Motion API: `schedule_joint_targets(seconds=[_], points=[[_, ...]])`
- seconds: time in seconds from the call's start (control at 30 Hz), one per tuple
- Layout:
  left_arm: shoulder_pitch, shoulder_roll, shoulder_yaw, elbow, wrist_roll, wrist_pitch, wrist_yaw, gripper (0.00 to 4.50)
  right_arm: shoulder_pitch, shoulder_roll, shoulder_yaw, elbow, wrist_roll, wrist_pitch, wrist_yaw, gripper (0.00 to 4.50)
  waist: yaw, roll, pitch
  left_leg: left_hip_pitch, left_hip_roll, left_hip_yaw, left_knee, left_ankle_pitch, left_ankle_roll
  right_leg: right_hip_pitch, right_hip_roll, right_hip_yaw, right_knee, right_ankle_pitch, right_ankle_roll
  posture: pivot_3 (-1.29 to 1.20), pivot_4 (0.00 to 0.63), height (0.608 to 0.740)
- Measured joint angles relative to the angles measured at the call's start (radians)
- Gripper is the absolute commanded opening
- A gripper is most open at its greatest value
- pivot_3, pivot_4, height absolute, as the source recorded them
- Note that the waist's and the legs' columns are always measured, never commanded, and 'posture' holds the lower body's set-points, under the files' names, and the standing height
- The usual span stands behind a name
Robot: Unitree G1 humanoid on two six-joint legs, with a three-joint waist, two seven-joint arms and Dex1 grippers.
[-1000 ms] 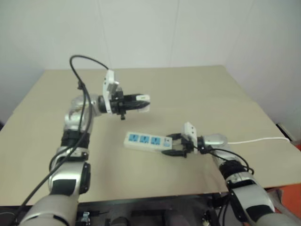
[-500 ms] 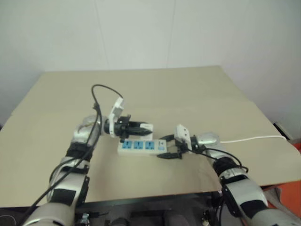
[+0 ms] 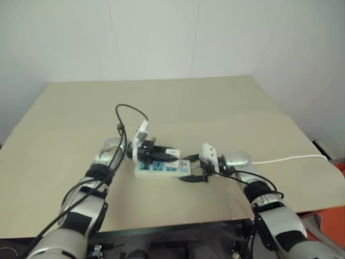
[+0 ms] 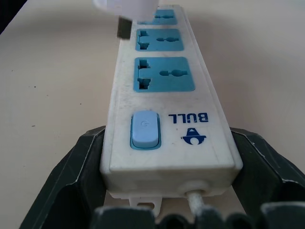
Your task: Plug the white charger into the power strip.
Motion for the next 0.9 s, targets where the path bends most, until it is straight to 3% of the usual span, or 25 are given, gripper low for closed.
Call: schedule_joint_targets(seconds=[0.9], points=[[-0.059, -0.049, -0.005, 0.217, 0.071, -0.139, -0.002, 1.01, 0.044, -0.006, 0.005, -0.094, -0.001, 0.055, -0.030, 3.40, -0.002, 0.000, 0.000, -0.001, 0.000, 0.000, 0.000, 0.000, 0.000, 0.000, 0.000, 0.000, -0.001, -0.004, 0.007, 0.00, 0.150, 0.740]])
